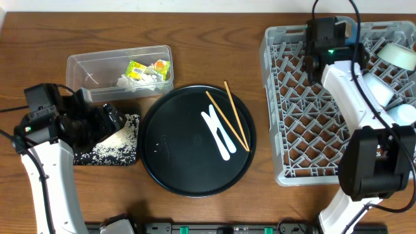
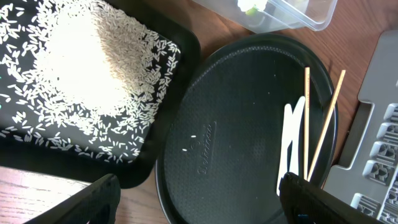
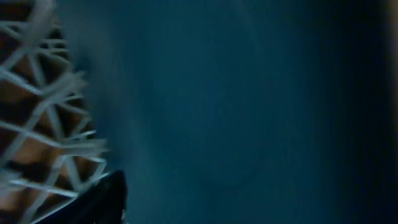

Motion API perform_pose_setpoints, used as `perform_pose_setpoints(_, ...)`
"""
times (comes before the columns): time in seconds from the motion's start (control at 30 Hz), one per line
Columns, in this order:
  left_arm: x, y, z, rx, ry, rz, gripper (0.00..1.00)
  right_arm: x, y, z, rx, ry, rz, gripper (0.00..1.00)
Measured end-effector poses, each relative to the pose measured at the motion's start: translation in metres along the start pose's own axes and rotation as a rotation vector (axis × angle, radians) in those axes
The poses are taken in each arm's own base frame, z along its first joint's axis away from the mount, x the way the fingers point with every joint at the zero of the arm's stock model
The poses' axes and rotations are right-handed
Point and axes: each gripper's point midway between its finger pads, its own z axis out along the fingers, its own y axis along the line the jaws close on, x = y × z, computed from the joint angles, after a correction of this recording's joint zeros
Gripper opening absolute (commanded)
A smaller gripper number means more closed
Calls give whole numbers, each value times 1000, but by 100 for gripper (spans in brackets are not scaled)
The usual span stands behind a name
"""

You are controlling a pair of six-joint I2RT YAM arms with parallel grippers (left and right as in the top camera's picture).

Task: Sort waste into correct bins and load items into the dishwasher rack
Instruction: 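Carry the blue plate with right gripper into the rack's back, release, then reach right gripper to a wooden chopstick on the round tray, grasp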

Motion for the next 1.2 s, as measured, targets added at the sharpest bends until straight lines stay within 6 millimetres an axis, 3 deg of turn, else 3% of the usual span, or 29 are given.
perform_pose_setpoints(0.33,0,0,0,0,1,-1,83,20,45,-24,-257,71,90,82)
perform_pose_setpoints(0.47,0,0,0,0,1,-1,83,17,32,-42,-316,52,156,86)
perform_pose_setpoints(0.73,0,0,0,0,1,-1,83,0,-31,-94,-362,-83,311,88)
perform_pose_setpoints(0.83,0,0,0,0,1,-1,83,0,-43,-102,-365,-103,332,89)
perform_pose_setpoints(1.03,0,0,0,0,2,-1,83,-1,-46,-112,-408,-121,353,93)
perform_pose_setpoints(1.2,0,0,0,0,2,-1,83,-5,-24,-141,-644,-151,331,96)
